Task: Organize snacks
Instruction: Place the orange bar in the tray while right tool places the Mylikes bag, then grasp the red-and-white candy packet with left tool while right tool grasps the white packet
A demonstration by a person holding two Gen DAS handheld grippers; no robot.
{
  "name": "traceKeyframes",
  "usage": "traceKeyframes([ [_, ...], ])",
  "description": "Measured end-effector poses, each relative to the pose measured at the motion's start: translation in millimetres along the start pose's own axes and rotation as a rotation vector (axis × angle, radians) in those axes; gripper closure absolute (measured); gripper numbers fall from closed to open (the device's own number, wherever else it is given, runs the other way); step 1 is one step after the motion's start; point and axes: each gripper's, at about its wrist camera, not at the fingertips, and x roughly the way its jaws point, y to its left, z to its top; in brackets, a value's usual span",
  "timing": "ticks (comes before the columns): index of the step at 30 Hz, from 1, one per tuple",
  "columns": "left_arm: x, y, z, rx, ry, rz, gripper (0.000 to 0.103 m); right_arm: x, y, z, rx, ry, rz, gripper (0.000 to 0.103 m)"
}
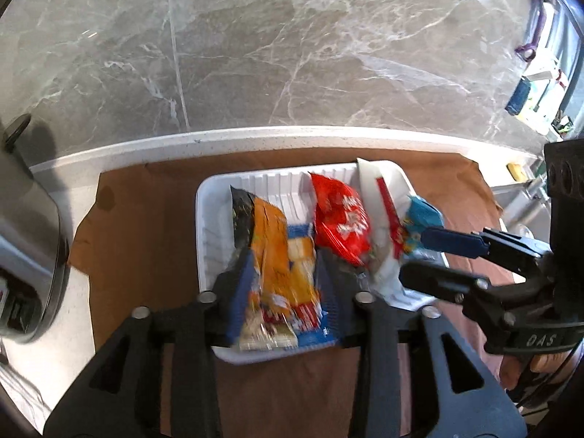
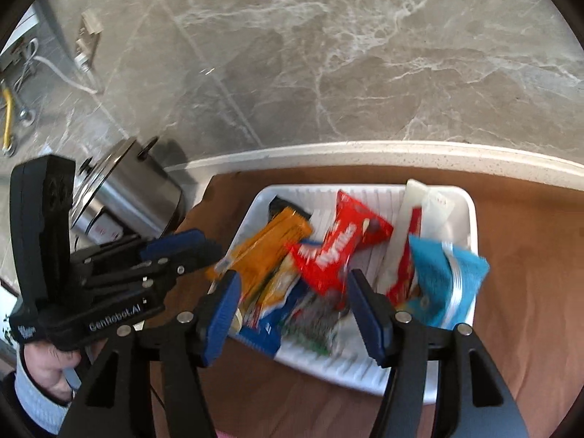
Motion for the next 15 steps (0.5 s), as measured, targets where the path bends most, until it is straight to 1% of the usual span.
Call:
traceKeyframes([
  [5,-27,-16,-29,0.013,0.002,0.007,0.06,-14,9,-32,-0.031,0.038,0.008,0.039],
  [8,-37,-23,-43,0.01,0.005,0.012,0.06,-23,13,-52,-0.038,0.061,0.016,0.039],
  [15,-57,-34,-82,-0.005,0.032,0.023,0.06,-38,25,-88,-0.061,0.101,0.026,0.039],
])
